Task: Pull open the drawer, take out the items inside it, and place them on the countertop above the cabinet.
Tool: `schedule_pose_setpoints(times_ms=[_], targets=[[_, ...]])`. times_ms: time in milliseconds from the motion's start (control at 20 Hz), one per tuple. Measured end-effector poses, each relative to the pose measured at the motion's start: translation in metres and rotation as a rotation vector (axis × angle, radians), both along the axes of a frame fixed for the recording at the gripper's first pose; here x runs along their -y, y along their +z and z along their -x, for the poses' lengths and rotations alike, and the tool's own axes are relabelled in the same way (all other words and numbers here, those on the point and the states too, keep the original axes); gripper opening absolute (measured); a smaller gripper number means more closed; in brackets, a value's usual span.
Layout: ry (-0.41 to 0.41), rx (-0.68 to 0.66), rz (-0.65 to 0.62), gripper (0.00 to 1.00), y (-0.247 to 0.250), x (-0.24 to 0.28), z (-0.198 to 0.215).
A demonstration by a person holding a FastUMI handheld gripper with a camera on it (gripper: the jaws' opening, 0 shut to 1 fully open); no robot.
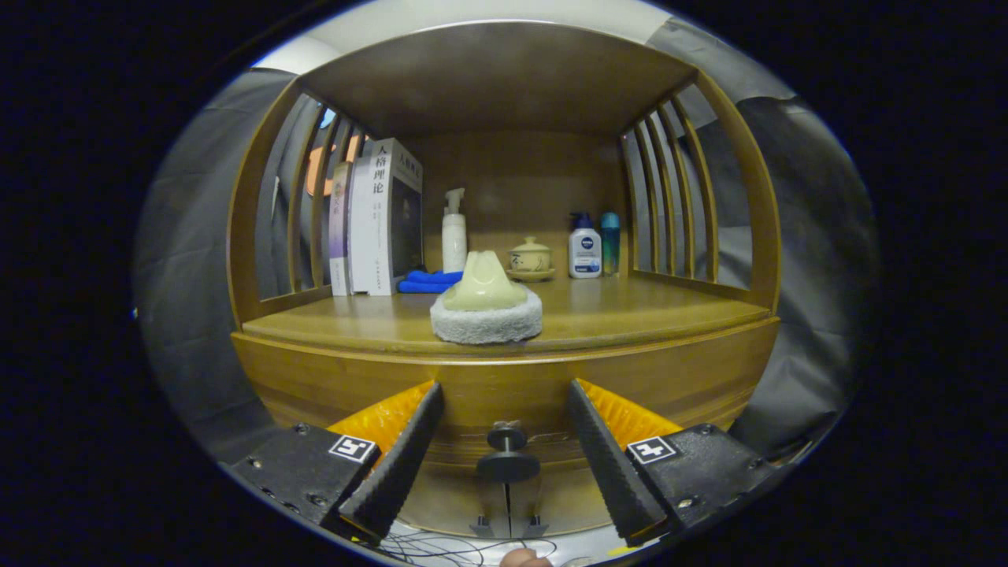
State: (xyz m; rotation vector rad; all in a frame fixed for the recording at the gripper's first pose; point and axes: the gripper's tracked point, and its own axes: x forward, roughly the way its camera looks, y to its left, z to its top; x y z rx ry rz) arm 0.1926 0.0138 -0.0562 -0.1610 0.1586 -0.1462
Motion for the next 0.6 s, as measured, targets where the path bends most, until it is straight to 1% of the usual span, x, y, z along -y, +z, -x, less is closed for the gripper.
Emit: schedule_pose_setpoints(times_ms=[450, 600], targets=[[-0.004, 0.003, 0.029, 1.0, -0.0022, 0.0009, -0.0022], [0.003, -0.016, 0.013, 1.0, -0.0039, 0.0001, -0.0012]])
